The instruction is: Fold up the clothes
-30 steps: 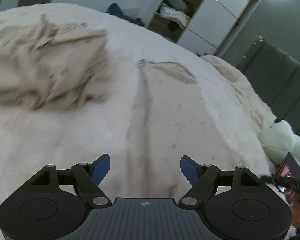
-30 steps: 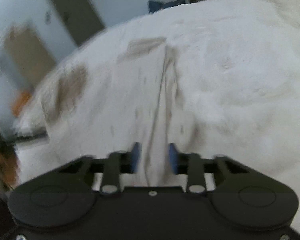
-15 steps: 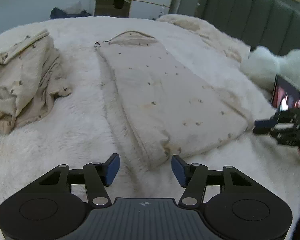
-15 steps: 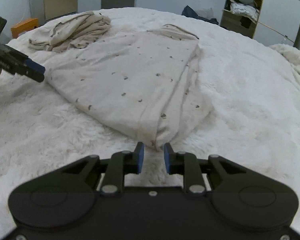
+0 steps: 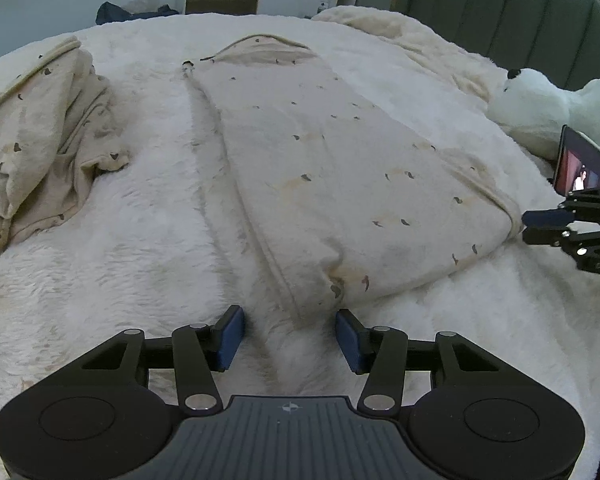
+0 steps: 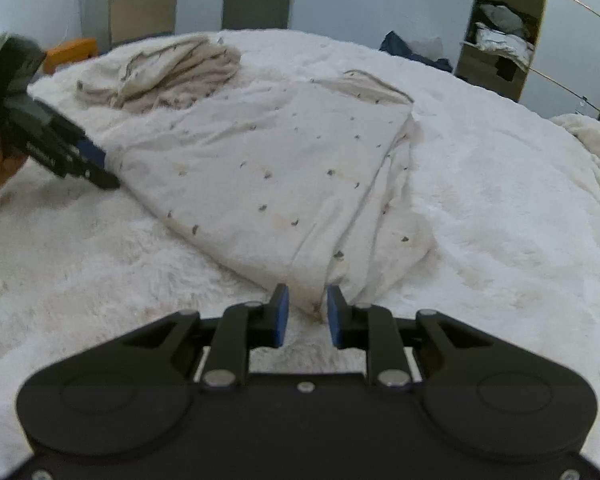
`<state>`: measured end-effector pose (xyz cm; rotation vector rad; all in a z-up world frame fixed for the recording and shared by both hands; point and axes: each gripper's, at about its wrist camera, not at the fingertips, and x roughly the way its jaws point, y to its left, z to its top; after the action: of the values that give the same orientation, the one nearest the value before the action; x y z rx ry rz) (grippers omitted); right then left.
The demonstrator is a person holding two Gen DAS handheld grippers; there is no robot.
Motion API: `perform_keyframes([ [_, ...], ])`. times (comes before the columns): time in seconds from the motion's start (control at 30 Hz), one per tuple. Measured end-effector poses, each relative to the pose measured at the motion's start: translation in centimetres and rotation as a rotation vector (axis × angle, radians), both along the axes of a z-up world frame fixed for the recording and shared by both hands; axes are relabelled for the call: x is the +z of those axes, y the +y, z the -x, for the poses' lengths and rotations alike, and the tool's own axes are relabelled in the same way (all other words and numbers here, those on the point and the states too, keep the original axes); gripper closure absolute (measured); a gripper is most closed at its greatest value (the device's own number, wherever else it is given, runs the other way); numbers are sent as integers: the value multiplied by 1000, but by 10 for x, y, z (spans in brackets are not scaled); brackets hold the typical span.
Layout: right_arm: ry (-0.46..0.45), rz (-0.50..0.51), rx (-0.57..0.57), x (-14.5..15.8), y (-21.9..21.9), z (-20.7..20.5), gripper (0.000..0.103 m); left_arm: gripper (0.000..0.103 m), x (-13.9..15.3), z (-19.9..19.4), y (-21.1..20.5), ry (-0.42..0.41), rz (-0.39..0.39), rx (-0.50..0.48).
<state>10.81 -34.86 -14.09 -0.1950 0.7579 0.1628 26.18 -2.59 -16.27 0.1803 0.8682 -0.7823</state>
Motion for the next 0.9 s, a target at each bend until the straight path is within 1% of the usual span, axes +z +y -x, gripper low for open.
perform_keyframes([
  [0.1, 29, 10, 8, -7, 1, -8, 83, 58, -2, -3, -2, 8, 8, -4],
  [0.17, 36, 17, 14, -10, 2, -9, 92, 58, -4, -4, -3, 10, 7, -4],
  [0.2, 41, 10, 17, -10, 2, -9, 94, 58, -5, -5, -4, 12, 5, -4],
  [0.27, 39, -4, 18, -9, 1, -8, 98, 66, -6, -5, -6, 2, -11, -16],
  [0.3, 33, -9, 19, -8, 0, -7, 99, 68, -6, -5, -8, -4, -18, -21],
  [0.37, 25, -11, 23, -5, -2, -6, 99, 80, -5, -4, -9, -12, -21, -27],
  [0.4, 19, -12, 26, -3, -3, -3, 99, 80, -5, -5, -9, -13, -21, -27],
  [0.57, -8, -7, 41, 3, -3, 2, 101, 95, -4, -3, -12, -25, -26, -40],
  [0.7, -13, 14, 38, 5, -4, 4, 102, 99, -2, 0, -15, -65, -41, -54],
  [0.8, -49, 28, 17, 11, -6, 9, 103, 101, 6, 2, -12, -95, -39, -60],
  [0.87, -63, 58, -2, 13, -9, 14, 103, 101, 15, 0, -5, -126, -44, -32],
  [0.9, -55, 98, -35, 12, -12, 16, 103, 101, 17, -2, -1, -116, -40, -24],
])
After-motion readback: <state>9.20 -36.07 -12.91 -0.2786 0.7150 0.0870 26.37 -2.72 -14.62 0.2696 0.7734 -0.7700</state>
